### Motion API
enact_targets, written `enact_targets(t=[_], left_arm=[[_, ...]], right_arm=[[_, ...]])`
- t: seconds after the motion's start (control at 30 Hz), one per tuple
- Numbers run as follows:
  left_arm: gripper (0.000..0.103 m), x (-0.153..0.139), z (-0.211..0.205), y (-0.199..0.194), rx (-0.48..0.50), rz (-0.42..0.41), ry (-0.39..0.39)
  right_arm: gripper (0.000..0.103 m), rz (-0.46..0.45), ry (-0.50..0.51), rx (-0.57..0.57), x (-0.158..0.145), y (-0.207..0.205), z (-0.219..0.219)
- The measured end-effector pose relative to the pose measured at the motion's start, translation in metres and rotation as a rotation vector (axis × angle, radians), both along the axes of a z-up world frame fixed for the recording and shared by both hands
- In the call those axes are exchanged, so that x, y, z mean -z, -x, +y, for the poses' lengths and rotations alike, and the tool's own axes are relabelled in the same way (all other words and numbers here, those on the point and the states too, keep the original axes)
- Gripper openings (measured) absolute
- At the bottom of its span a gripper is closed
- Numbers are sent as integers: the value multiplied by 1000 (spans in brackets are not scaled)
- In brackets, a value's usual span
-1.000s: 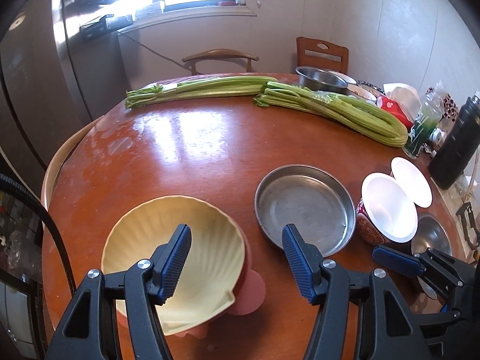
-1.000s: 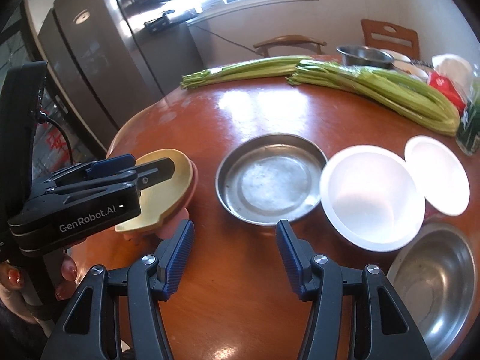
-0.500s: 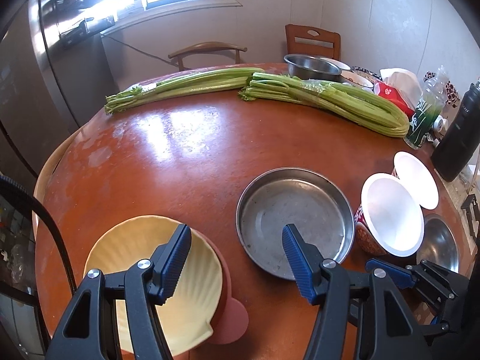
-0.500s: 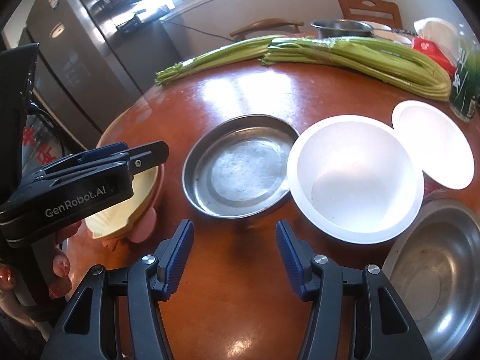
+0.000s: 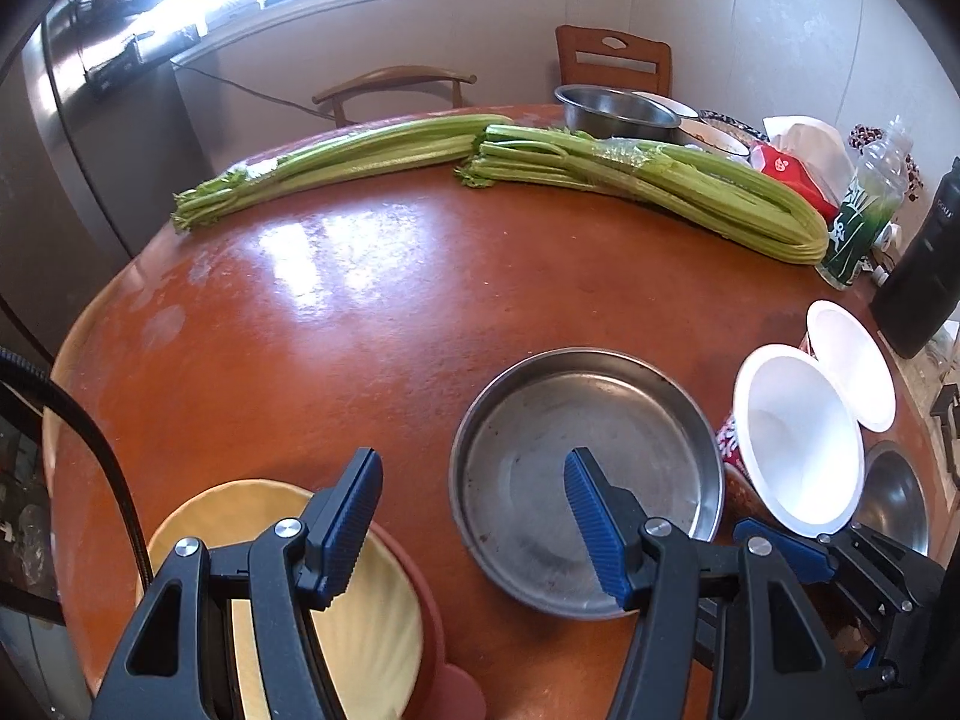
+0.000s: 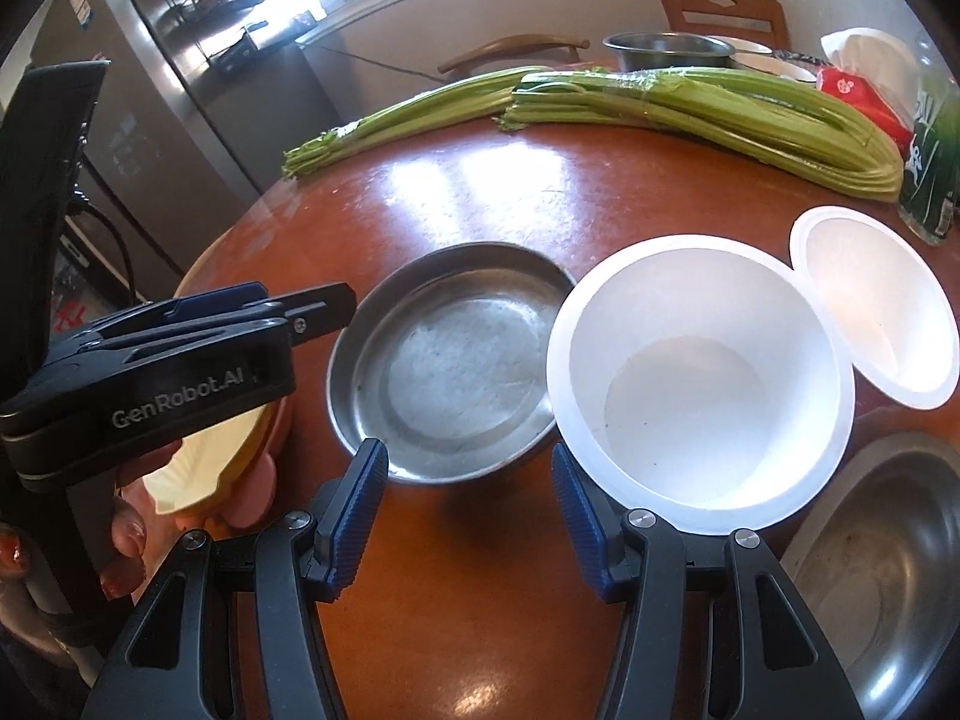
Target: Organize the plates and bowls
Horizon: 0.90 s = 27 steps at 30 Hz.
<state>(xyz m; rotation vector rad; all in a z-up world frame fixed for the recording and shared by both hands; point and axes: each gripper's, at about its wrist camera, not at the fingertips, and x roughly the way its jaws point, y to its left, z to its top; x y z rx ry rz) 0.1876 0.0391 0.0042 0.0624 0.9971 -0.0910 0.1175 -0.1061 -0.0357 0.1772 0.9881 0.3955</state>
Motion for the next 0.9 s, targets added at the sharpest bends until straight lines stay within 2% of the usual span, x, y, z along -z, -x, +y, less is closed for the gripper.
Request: enact_targets(t=[0.17, 0.33, 0.47, 0.67, 0.8, 0.9], left_arm=[[63, 9, -3, -10, 10, 24, -5], [63, 20, -5, -19, 24, 48, -10], [63, 26, -7, -24, 27, 58, -14], [63, 31, -8, -26, 48, 78, 18], [62, 37, -8, -29, 64, 114, 70], [59, 40, -7, -30, 59, 119, 63]], right_arm=[[59, -7, 26, 21, 3, -6, 0], [59, 39, 38, 30, 15, -11, 1], [59, 19, 52, 33, 16, -12, 5], [59, 17, 69, 35, 19, -17, 10], [59, 11, 76, 27, 22, -19, 16], [58, 6, 80, 22, 22, -19, 18]])
